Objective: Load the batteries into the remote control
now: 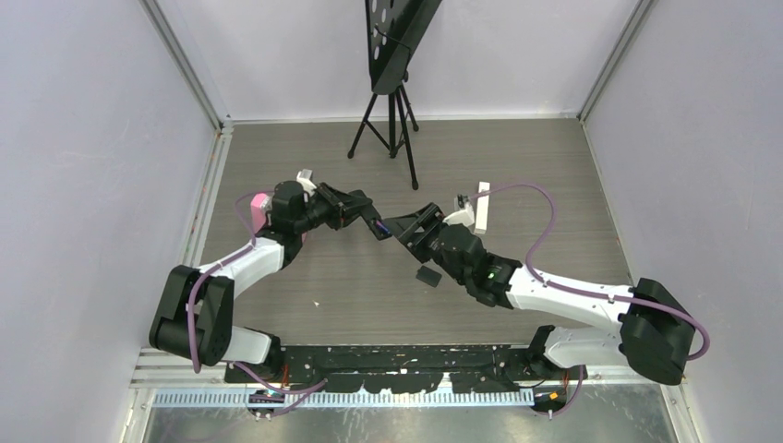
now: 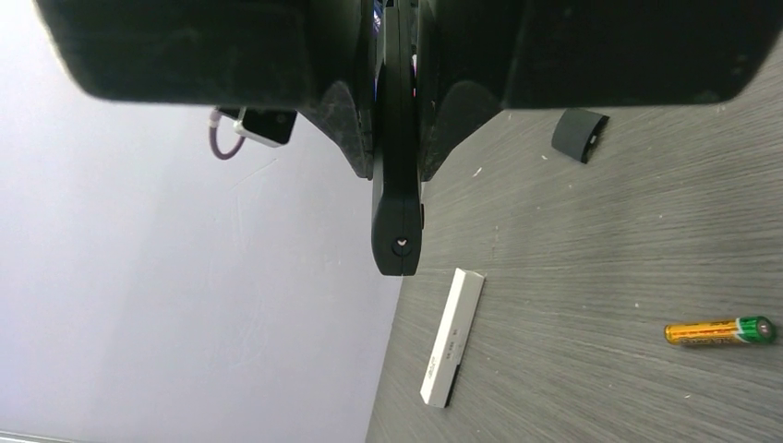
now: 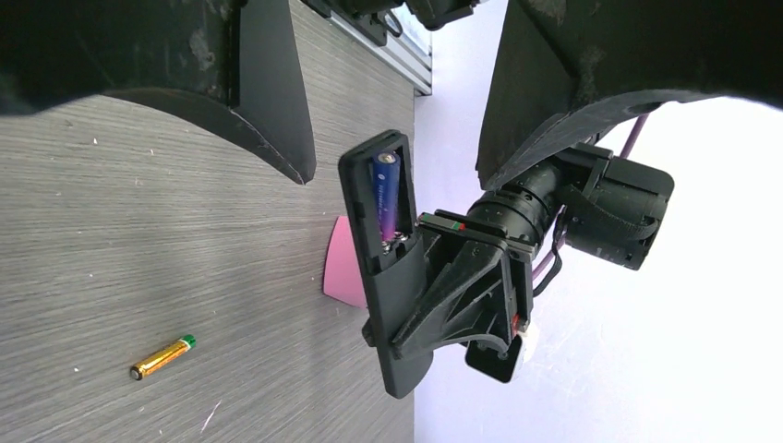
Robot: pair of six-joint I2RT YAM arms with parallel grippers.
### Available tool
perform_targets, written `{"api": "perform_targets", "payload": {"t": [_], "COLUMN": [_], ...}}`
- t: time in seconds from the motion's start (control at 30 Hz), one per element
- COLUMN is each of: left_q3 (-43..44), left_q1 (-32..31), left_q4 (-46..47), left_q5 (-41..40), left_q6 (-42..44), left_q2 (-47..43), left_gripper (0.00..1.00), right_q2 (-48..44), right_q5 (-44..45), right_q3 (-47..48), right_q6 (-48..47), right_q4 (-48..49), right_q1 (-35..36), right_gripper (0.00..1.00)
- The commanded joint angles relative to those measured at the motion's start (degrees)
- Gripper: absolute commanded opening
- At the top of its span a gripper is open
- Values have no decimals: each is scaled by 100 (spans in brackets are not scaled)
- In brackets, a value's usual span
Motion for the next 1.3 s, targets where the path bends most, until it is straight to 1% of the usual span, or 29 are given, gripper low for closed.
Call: {"api": "perform_targets", "payload": {"t": [0.0,0.13,0.3,0.43,0.77,0.9,0.97,1.0,1.27], "left_q3": [103,63,46,47,-19,-32,-39,-48,-63], "left_q1": [-14,-14,-15,-16,-23,-32,-40,-40,-58], "left_q4": [524,674,695,718,997,1027,1022,1022,1087], "left_q5": [28,-35,-155,-156,-78,-75,-77,-77,-36], "left_q6": [-439,-664,-921,-1072,-1370,-1414,-1425,-1435,-1441], "left_q2": [5,-28,-106,-142,-60,-67,-81,-83,-75], "left_gripper": [0,0,0,0,0,0,0,0,0], "right_q2": [-289,-138,300,448,577,659,691,718,827], "right_q5": [350,226,273,449,569,547,550,555,553], "right_q3": [-164,-296,-261,-426,-461,-453,-465,-486,-472], "right_q6": [412,782,1414,1532,1619,1724,1751,1771,1773], "right_q4": [150,697,1368,2050,2366,2429,2511,2594,2675], "right_q1": [21,22,22,17,23,22,21,22,13], "right_gripper": [71,72,70,69,62,54,45,43,41]}}
